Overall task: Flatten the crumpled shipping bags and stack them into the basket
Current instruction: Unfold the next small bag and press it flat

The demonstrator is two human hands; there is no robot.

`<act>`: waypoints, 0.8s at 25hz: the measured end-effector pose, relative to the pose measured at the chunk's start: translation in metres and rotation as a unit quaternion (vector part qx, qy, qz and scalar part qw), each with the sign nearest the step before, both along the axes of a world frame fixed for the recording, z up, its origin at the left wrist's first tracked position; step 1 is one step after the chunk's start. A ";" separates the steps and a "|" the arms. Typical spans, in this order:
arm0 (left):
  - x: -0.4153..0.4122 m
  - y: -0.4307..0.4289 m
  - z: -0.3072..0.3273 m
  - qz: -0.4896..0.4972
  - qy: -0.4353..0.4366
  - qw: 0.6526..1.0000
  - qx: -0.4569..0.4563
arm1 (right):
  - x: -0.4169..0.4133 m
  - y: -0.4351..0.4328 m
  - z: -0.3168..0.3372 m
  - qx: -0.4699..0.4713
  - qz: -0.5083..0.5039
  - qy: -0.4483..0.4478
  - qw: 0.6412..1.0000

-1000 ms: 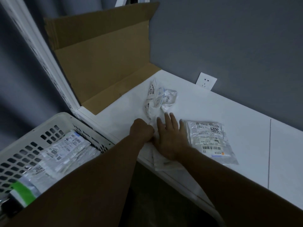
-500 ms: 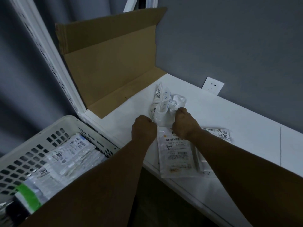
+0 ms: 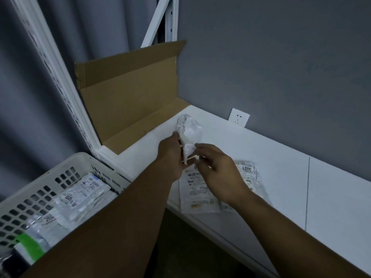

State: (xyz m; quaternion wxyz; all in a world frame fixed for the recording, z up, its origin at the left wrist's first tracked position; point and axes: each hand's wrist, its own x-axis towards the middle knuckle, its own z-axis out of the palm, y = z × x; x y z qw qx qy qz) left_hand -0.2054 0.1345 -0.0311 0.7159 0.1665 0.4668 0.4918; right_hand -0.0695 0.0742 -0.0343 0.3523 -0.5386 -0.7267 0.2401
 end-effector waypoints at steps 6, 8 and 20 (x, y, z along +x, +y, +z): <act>0.010 0.001 0.000 -0.002 0.030 0.998 0.055 | -0.007 0.011 0.011 -0.084 -0.114 0.227 0.964; 0.012 0.002 0.000 -0.007 0.050 0.997 0.057 | -0.005 0.015 0.015 -0.145 -0.121 0.294 0.937; 0.028 0.003 0.000 0.003 0.104 0.994 0.042 | 0.005 0.029 0.019 -0.218 -0.160 0.276 0.922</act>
